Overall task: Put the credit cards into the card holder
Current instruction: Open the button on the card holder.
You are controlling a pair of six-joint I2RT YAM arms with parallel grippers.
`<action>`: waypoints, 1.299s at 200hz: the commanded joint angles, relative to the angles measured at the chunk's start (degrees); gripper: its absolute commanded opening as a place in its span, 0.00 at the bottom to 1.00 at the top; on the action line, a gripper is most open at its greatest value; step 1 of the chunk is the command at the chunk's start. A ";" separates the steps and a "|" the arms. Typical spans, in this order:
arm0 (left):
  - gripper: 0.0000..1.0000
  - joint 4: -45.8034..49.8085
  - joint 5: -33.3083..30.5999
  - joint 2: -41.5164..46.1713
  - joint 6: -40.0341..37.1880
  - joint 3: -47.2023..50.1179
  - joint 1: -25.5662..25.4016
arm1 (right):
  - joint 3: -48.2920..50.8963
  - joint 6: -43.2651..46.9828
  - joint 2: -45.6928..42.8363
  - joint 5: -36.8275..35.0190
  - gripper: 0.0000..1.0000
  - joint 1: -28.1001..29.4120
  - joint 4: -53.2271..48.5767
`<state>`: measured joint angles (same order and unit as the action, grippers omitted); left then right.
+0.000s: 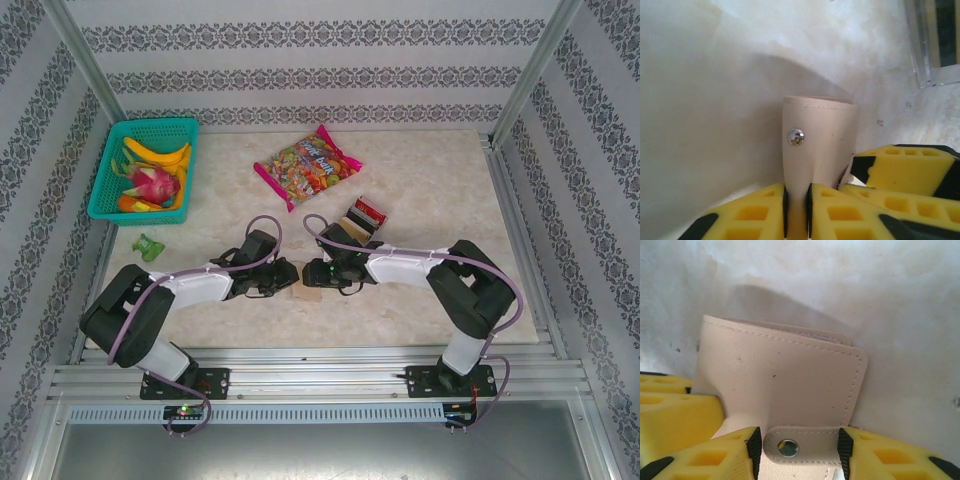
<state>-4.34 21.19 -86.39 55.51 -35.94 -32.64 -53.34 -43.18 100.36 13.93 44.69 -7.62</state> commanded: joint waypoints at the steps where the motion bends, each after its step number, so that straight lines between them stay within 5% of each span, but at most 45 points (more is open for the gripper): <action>1: 0.13 -3.04 0.57 1.58 -0.45 1.47 -1.11 | -0.53 0.46 2.91 -1.03 0.47 0.79 -0.79; 65: 0.00 -7.63 2.66 1.44 0.30 3.20 -1.11 | 0.13 -1.18 2.04 3.12 0.55 0.44 3.70; 126: 0.00 -11.84 4.30 4.21 1.09 4.07 -1.11 | -7.72 2.27 7.29 -14.92 0.53 4.91 -14.04; 200: 0.00 -8.02 1.45 5.75 0.22 4.99 -1.11 | -7.21 1.61 3.45 -24.39 0.27 4.86 -18.66; 260: 0.00 -7.78 0.60 5.12 0.04 5.68 -1.11 | -3.15 1.19 -0.80 -23.00 0.24 1.83 -18.22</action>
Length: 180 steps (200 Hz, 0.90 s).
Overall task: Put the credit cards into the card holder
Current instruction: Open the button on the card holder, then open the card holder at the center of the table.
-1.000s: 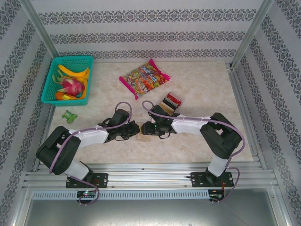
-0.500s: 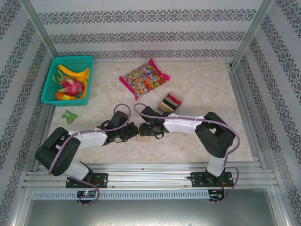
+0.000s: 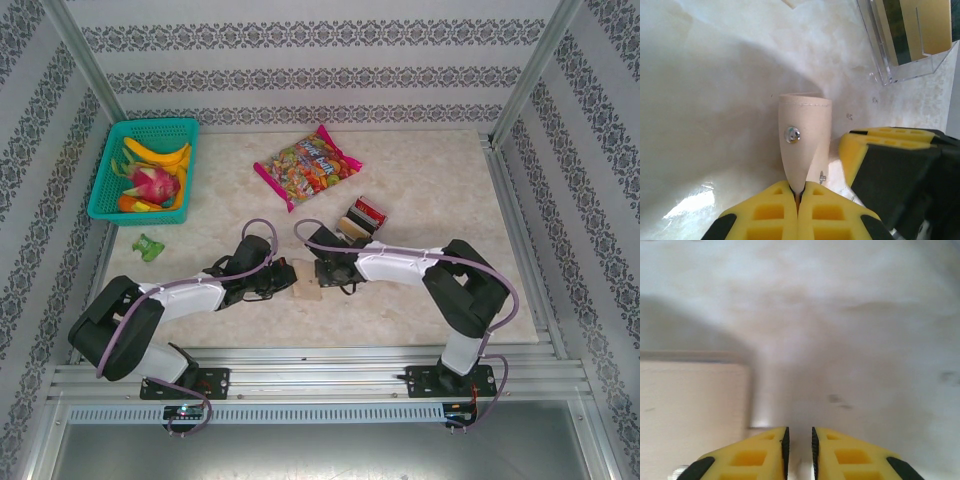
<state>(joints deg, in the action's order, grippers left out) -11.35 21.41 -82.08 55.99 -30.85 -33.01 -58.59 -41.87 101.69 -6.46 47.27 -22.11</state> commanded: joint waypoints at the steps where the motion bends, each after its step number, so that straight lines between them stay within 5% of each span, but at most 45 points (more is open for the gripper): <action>1: 0.00 -0.82 0.43 0.80 -0.44 0.60 -0.74 | 2.13 -0.09 -2.21 -2.47 0.25 -0.76 -3.64; 71: 0.00 -0.63 1.52 -1.75 -1.08 -1.08 -0.74 | 3.83 -0.24 -5.27 8.69 0.39 -3.76 4.29; 140: 0.00 0.62 0.88 -2.12 -1.12 -1.72 -0.74 | 4.69 -1.03 -4.17 13.20 0.28 -3.88 6.22; 161: 0.12 3.09 -0.31 -2.20 -1.37 -2.50 -0.74 | 4.83 -0.59 -5.69 13.14 0.11 -4.08 5.25; 180: 0.35 7.47 -2.32 -1.62 -2.24 -3.92 -0.74 | 5.76 -0.37 -8.95 14.54 0.04 -4.61 6.40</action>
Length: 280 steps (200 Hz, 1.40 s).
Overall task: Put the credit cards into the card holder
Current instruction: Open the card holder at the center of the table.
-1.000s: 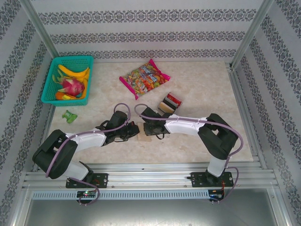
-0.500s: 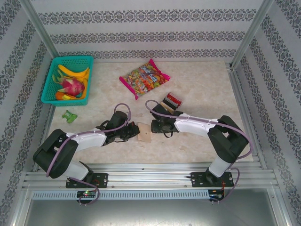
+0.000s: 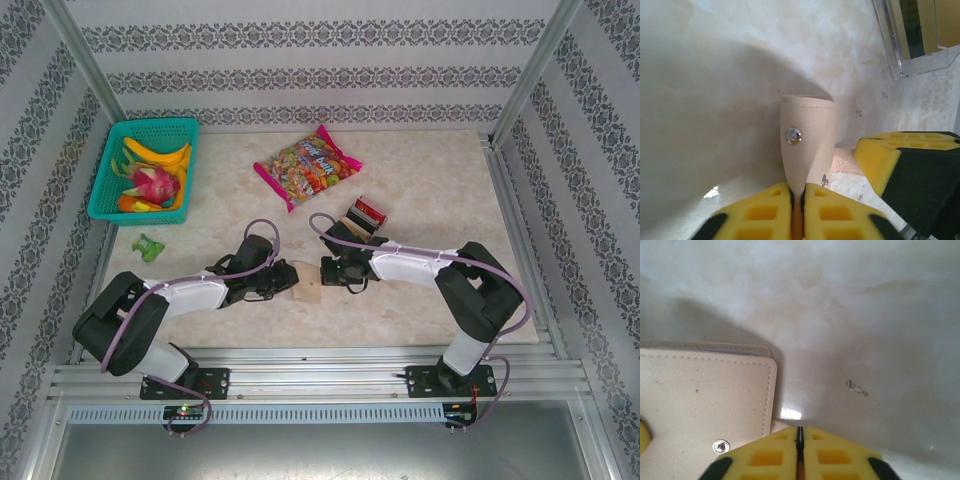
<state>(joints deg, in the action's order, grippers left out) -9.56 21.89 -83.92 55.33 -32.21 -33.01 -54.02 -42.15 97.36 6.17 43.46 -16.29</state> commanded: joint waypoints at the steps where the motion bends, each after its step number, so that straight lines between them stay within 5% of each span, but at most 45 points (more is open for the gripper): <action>1: 0.36 5.77 -2.85 0.32 -1.65 -2.67 -0.74 | 1.28 -0.10 -4.85 1.95 0.03 -0.78 0.66; 36: 0.61 12.63 -5.77 2.95 -4.26 -5.68 -1.37 | 3.84 -1.79 -12.37 6.27 0.03 -2.60 5.23; 122: 0.67 14.66 -4.94 1.50 -7.16 -11.23 -3.72 | 5.16 -4.78 -14.66 13.32 0.05 -4.53 10.43; 144: 0.62 16.23 -6.08 0.58 -8.04 -11.69 -3.72 | 5.74 -4.61 -14.75 12.51 0.05 -4.96 9.92; 246: 0.08 17.50 -9.12 -0.06 -7.36 -10.37 -3.68 | 8.48 -0.83 -10.97 -0.26 0.06 -8.62 -0.76; 280: 0.01 16.01 -11.00 -1.15 -3.50 -7.12 -3.67 | 8.50 1.22 -6.20 -0.57 0.12 -9.63 -1.29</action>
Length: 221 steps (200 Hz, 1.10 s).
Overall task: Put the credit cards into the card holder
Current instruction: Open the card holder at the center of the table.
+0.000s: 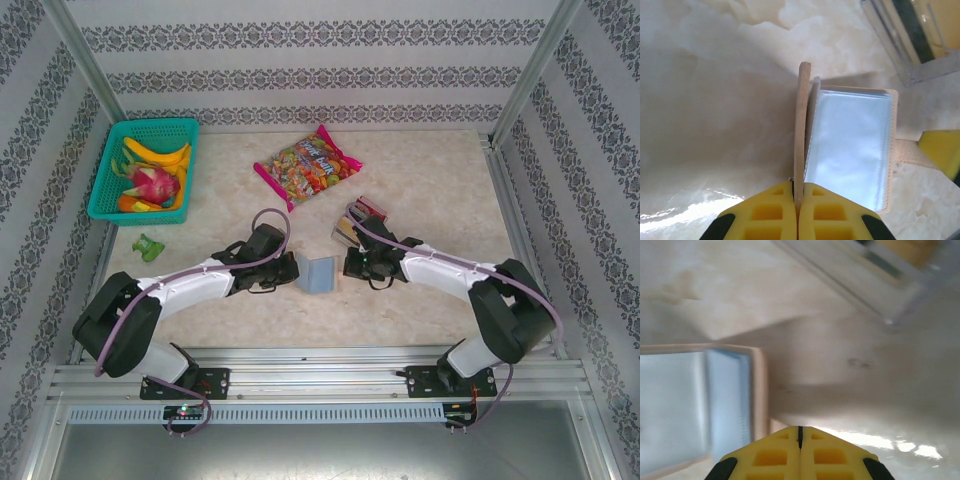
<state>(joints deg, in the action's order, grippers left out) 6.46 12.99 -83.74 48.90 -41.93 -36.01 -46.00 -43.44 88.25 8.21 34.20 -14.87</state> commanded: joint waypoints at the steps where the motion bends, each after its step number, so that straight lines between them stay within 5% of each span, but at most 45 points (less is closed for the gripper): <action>1: 0.01 -0.16 -2.06 -1.37 3.03 2.71 -0.66 | 0.43 2.58 2.91 -2.50 0.13 -0.36 -2.71; 31: 0.01 -4.22 0.07 -1.78 4.35 4.29 -0.73 | -0.78 2.44 -2.00 -1.07 0.35 -0.01 -3.96; 69: 0.01 -5.24 0.71 -1.51 4.07 4.05 -0.73 | -3.40 3.68 -11.88 -1.28 0.50 1.12 -4.84; 92: 0.01 -6.06 1.42 -1.29 4.09 3.78 -0.73 | -5.37 4.29 -12.56 1.50 0.49 3.64 -2.81; 141: 0.02 -6.33 1.64 -0.56 4.35 3.43 -0.73 | -11.23 3.56 -1.04 3.28 0.23 9.20 -2.59; 221: 0.07 -3.55 -1.26 -2.19 3.52 4.69 -0.73 | -6.47 3.19 10.06 -5.54 0.35 6.52 -5.50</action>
<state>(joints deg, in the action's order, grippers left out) 1.04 14.09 -84.93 52.77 -38.11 -36.03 -54.30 -40.27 96.97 7.14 41.69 -17.91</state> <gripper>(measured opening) 0.080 0.334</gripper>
